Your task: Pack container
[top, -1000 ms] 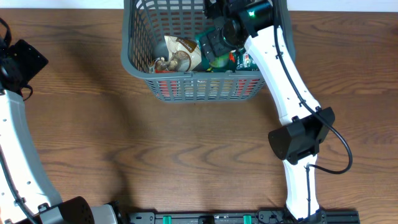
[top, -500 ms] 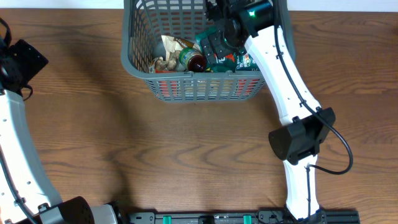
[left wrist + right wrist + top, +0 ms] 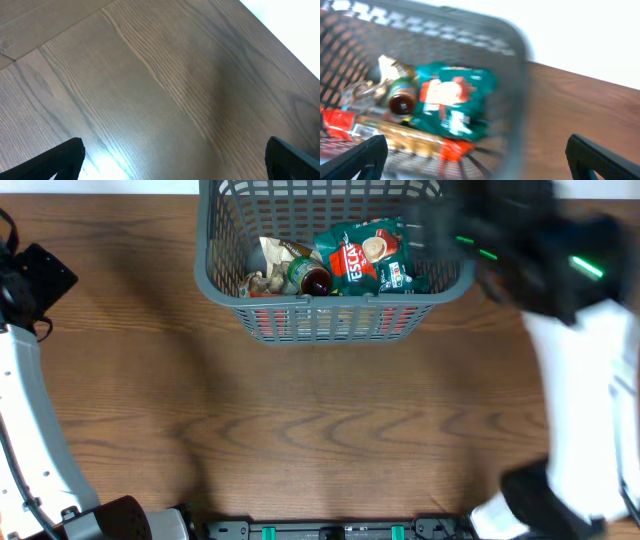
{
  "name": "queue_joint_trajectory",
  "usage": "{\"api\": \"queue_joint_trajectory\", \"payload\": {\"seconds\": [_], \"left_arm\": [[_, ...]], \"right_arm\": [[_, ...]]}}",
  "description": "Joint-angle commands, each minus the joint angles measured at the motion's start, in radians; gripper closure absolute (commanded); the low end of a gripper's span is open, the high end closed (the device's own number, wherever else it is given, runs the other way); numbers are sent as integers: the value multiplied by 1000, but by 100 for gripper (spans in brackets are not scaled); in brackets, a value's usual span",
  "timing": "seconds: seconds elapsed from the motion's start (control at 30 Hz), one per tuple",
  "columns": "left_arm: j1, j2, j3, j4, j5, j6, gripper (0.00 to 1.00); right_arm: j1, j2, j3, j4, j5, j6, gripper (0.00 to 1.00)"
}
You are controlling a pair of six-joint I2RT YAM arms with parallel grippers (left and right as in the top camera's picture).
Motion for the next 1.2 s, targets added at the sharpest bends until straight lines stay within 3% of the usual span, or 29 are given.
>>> {"api": "queue_joint_trajectory", "payload": {"seconds": [0.0, 0.27, 1.17], "left_arm": [[4, -1, -3, -3, -12, -6, 1], [4, -1, -3, -3, -12, -6, 1], [4, -2, -3, -3, -12, -6, 1]], "right_arm": [[-67, -88, 8, -49, 64, 45, 1], [-211, -216, 8, -136, 61, 56, 1], [-215, -230, 7, -154, 61, 56, 1]]}}
